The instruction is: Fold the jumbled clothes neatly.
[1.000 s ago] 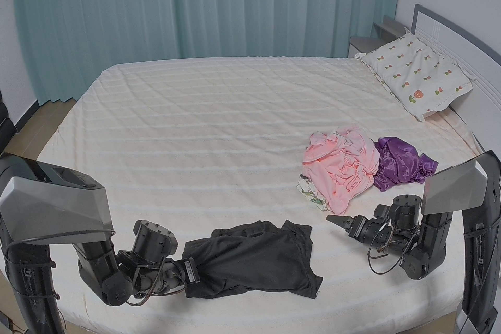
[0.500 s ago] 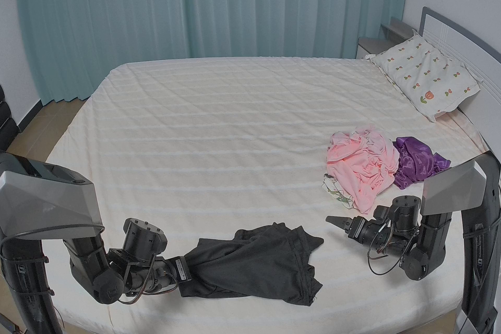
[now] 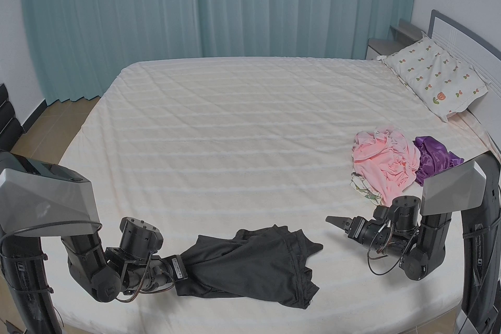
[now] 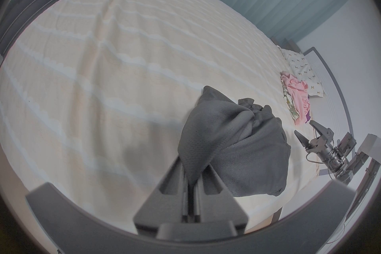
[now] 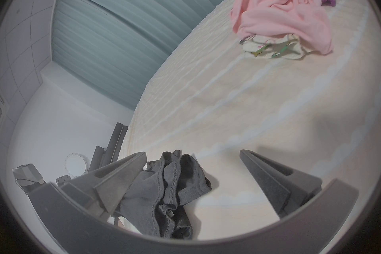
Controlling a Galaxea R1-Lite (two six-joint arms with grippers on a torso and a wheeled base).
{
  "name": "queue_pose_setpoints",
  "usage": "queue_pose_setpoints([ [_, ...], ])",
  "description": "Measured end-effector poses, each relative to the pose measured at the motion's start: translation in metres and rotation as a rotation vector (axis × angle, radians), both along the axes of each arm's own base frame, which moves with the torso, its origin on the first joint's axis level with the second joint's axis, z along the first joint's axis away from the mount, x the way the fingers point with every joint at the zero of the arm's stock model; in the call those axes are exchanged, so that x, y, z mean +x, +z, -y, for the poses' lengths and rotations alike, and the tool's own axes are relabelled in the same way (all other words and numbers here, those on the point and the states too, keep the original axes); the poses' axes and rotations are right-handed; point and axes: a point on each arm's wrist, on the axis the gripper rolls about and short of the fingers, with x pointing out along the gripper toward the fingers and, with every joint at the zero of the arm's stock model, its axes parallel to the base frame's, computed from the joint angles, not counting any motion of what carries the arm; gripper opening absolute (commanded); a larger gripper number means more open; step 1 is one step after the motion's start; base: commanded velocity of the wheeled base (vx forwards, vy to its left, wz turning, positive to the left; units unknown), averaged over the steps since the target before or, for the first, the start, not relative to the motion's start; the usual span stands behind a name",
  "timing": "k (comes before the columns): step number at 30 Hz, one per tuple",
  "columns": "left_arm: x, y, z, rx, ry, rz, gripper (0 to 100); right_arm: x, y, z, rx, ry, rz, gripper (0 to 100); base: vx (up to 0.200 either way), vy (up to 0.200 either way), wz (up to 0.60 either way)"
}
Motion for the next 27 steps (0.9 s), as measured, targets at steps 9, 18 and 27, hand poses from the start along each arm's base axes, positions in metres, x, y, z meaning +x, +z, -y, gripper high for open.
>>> queue_pose_setpoints([
  [9,-0.003,-0.002,0.001,-0.024,-0.03,-0.023,100,-0.005,-0.001,-0.001,-0.011,0.013,-0.012,100,0.0,0.0,0.0],
  [18,0.004,0.001,-0.01,-0.067,-0.004,-0.006,100,-0.036,-0.002,-0.023,-0.117,0.176,-0.016,100,0.0,0.0,0.0],
  [27,0.012,0.004,-0.022,-0.112,0.023,0.021,100,-0.063,-0.005,-0.049,-0.173,0.323,-0.031,100,-0.111,0.0,0.0],
])
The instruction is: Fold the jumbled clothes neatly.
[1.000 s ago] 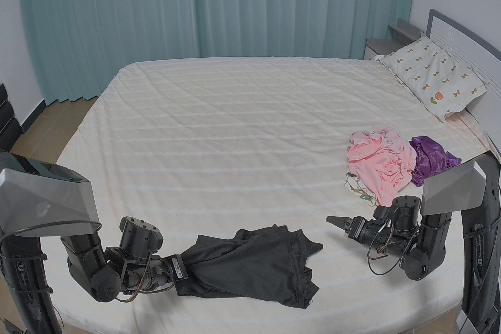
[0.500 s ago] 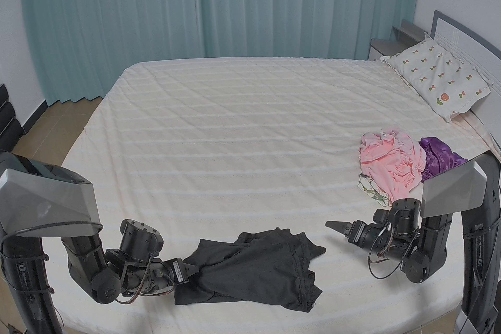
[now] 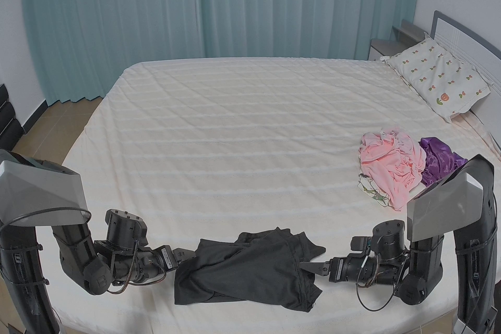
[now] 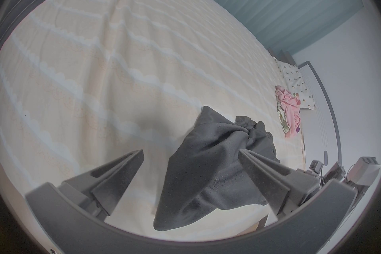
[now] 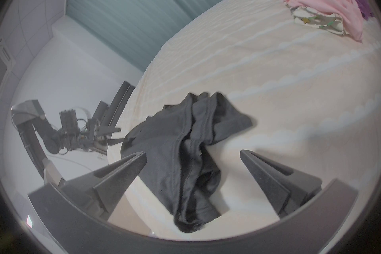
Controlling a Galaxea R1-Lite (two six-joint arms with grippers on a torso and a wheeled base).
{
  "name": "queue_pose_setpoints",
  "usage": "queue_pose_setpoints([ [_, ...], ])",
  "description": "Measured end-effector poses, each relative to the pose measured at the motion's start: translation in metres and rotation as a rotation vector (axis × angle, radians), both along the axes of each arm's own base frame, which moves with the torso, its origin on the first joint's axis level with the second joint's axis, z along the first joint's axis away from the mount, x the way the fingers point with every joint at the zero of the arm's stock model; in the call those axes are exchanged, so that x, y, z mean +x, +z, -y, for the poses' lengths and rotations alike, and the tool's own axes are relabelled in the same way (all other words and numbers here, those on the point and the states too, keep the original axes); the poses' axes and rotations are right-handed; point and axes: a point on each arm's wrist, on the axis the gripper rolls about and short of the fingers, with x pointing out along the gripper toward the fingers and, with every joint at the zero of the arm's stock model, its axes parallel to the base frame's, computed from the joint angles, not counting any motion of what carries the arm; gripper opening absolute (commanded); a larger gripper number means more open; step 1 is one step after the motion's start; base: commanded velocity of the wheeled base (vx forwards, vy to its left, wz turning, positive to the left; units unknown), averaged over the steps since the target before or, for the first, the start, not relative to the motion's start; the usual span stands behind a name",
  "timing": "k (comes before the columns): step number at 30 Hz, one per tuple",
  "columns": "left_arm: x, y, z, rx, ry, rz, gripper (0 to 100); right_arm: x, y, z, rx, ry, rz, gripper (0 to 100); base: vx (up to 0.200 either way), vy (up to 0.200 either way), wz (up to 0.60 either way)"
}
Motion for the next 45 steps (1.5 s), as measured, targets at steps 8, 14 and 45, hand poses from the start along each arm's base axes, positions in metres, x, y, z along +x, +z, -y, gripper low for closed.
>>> queue_pose_setpoints([
  [8,0.0,-0.001,0.0,-0.004,-0.008,-0.003,100,-0.005,-0.003,-0.007,-0.029,0.062,0.018,100,-0.1,0.0,0.0],
  [14,0.002,-0.001,0.0,-0.009,-0.007,0.0,100,-0.003,-0.006,-0.014,-0.025,0.098,0.035,100,0.0,0.0,0.0],
  [45,0.006,-0.003,-0.002,-0.007,0.008,0.001,100,-0.012,-0.009,0.001,-0.141,0.14,-0.004,0,0.0,0.0,0.0],
])
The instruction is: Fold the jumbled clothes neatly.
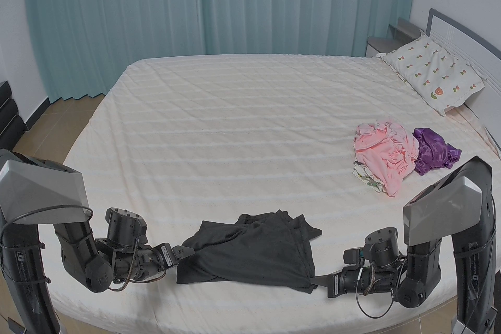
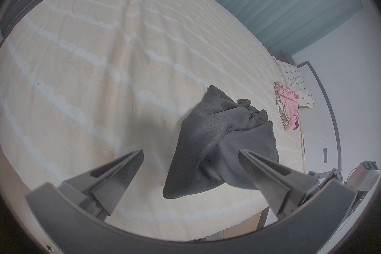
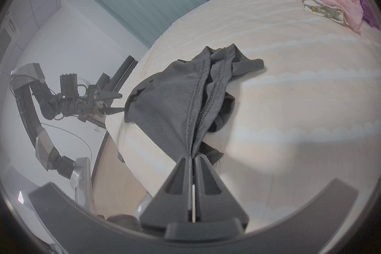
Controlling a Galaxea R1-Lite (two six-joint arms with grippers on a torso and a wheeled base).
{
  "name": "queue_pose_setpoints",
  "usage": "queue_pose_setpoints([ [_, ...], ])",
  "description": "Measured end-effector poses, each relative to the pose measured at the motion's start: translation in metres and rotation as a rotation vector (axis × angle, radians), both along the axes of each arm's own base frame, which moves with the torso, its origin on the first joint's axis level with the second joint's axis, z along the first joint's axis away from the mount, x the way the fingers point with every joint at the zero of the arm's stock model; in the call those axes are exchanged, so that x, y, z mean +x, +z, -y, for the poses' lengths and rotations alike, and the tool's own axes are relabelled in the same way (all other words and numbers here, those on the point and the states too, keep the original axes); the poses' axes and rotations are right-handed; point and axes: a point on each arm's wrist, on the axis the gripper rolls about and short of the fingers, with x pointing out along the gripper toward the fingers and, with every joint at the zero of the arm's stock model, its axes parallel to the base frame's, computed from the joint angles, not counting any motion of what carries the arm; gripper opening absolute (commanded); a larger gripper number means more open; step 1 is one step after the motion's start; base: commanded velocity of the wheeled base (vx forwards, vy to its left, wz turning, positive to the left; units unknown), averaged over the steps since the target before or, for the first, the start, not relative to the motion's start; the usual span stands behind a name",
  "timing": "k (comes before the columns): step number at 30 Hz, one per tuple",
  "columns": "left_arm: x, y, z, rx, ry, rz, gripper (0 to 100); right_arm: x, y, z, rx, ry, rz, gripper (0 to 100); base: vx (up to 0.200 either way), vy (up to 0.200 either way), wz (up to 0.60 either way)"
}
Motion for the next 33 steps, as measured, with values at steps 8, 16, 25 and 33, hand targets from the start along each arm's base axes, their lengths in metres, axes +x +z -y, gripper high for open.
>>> queue_pose_setpoints([
  [8,0.0,0.0,0.0,0.0,0.0,-0.001,100,-0.008,-0.002,0.008,-0.05,0.026,-0.003,0,0.0,0.0,0.0],
  [16,0.0,0.0,0.0,0.001,0.0,-0.001,100,-0.008,-0.004,0.011,-0.067,0.038,0.02,100,0.0,0.0,0.0],
  [25,-0.001,0.0,0.0,0.001,0.0,-0.002,100,0.024,0.01,0.008,0.056,-0.055,0.13,100,0.0,0.0,0.0],
  [33,-0.001,0.0,0.0,0.0,0.002,-0.004,100,0.086,0.02,-0.016,0.151,-0.118,0.164,100,0.0,0.0,0.0],
])
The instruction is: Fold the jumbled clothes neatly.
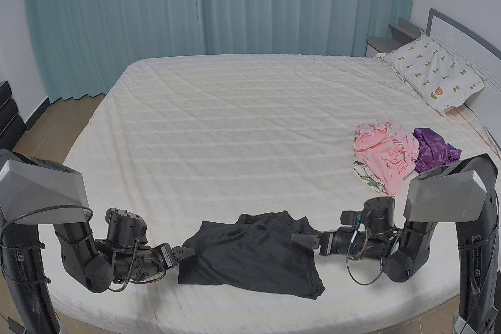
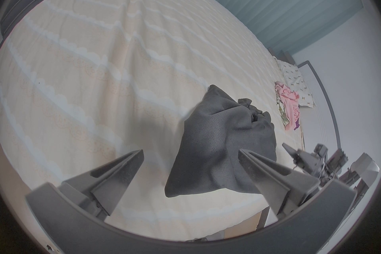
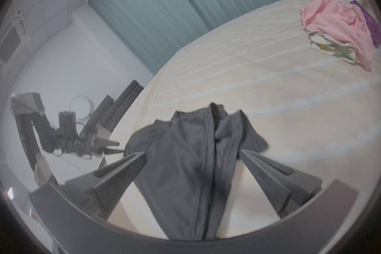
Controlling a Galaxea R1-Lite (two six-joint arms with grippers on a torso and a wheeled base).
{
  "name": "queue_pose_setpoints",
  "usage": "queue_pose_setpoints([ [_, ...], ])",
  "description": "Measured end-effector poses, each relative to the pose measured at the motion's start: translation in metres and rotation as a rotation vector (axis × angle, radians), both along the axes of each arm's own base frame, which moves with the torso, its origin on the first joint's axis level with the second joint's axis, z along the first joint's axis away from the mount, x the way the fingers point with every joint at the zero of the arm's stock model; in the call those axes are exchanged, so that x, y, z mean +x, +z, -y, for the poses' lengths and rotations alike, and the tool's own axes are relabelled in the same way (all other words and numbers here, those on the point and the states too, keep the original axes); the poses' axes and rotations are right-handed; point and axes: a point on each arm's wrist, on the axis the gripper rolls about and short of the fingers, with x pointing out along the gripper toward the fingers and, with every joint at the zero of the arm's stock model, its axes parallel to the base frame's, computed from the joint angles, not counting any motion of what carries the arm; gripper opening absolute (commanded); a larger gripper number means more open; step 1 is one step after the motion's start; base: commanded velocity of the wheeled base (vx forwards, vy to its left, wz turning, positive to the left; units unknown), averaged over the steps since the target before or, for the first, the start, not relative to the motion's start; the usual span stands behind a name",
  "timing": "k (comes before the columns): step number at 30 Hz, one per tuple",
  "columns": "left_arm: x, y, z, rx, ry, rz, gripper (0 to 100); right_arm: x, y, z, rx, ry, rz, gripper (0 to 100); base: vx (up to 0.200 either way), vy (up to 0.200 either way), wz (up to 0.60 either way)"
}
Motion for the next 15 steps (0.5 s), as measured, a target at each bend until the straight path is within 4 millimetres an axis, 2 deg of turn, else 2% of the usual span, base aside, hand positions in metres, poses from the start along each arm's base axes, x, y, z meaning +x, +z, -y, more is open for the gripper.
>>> queue_pose_setpoints([
  [4,0.0,0.0,0.0,-0.008,0.01,-0.005,100,0.029,0.005,-0.017,0.038,-0.021,-0.006,100,0.0,0.0,0.0],
  [7,0.0,0.0,0.001,-0.014,0.018,-0.009,100,0.045,0.001,-0.031,0.052,-0.033,-0.035,100,0.0,0.0,0.0],
  [15,0.0,0.0,0.002,-0.019,0.025,-0.011,100,0.067,-0.015,-0.048,0.014,-0.041,-0.13,100,0.0,0.0,0.0],
])
